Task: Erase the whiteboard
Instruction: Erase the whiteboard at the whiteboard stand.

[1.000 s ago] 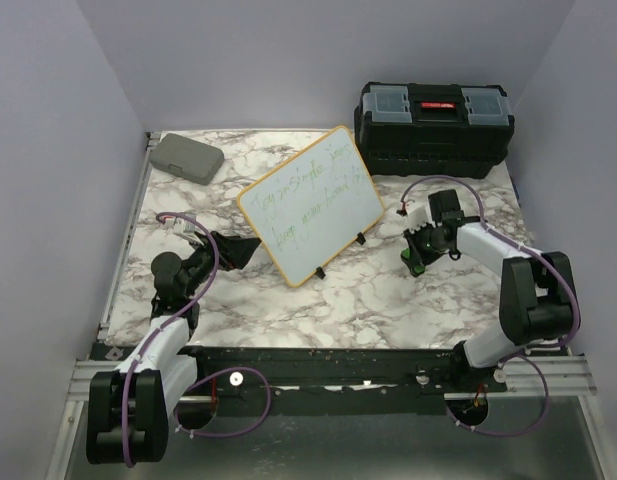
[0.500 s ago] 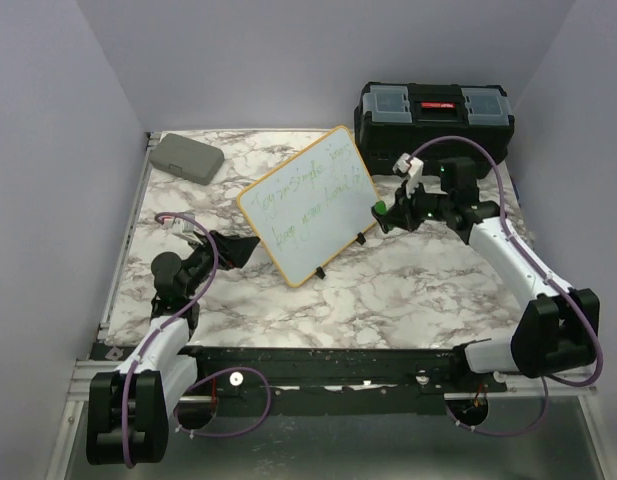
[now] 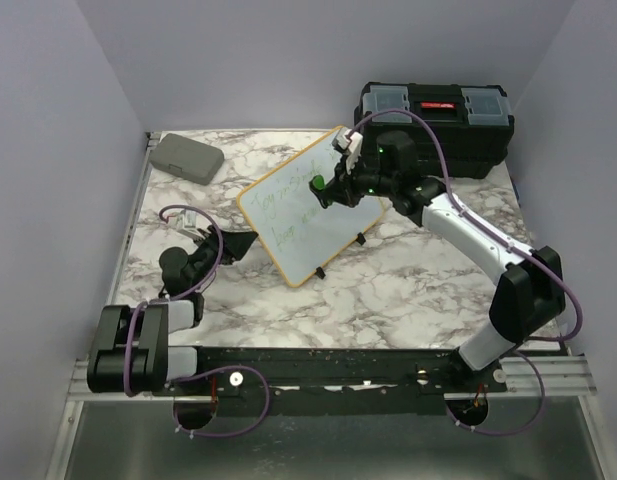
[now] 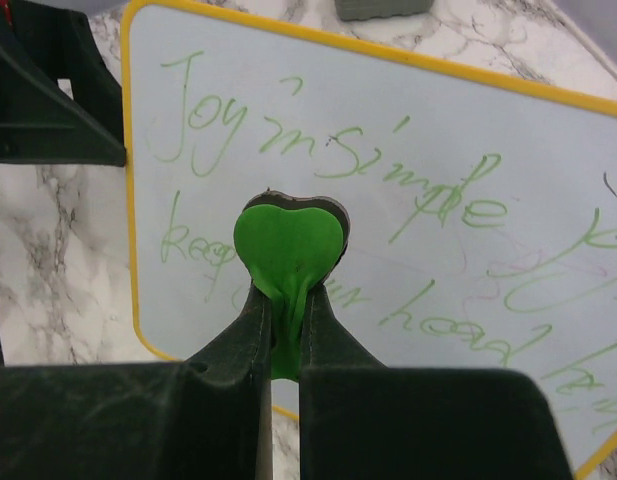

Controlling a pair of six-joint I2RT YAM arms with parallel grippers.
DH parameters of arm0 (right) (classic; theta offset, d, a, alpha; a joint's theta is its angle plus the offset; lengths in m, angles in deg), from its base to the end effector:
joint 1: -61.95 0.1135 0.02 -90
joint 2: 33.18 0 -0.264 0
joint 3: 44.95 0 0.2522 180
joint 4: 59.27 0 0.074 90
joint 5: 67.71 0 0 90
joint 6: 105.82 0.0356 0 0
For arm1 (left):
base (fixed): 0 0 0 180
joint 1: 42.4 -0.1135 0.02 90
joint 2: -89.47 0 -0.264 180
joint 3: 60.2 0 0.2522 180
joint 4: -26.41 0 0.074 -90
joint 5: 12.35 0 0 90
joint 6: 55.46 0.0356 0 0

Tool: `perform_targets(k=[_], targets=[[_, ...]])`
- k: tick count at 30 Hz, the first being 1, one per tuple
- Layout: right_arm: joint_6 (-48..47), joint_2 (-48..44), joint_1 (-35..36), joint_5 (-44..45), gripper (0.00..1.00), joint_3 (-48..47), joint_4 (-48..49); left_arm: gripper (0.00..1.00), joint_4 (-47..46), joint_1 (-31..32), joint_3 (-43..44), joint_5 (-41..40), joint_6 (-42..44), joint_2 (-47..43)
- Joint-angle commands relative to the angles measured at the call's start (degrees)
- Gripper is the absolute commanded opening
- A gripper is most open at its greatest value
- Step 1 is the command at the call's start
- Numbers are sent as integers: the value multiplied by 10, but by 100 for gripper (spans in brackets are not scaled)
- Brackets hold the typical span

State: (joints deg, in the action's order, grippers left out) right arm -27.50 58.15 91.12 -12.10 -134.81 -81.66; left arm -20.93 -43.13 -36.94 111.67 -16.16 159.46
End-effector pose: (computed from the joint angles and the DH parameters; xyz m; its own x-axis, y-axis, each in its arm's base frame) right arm 0.3157 0.1993 0.3291 -0.1732 -0.2880 -0.9419 -0.9071 0.4192 0.0386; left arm 0.2063 -0.0173 0.1790 -0.4180 -0.6468 -0.6380 0.3559 0.5295 -0.7700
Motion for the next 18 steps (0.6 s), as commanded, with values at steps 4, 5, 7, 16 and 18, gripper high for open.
perform_targets(k=[4, 5, 7, 16, 18], targets=[[25, 54, 62, 100, 1, -53, 3, 52, -274, 22, -18, 15, -88, 131], [25, 59, 67, 110, 1, -58, 0, 52, -294, 25, -21, 13, -93, 141], [27, 69, 73, 120, 1, -63, -5, 52, -299, 29, -22, 11, -94, 148], [32, 94, 92, 146, 1, -84, -14, 48, -260, 61, -20, -27, -56, 146], [28, 99, 105, 156, 1, -89, -16, 39, -255, 67, -17, -32, -48, 150]])
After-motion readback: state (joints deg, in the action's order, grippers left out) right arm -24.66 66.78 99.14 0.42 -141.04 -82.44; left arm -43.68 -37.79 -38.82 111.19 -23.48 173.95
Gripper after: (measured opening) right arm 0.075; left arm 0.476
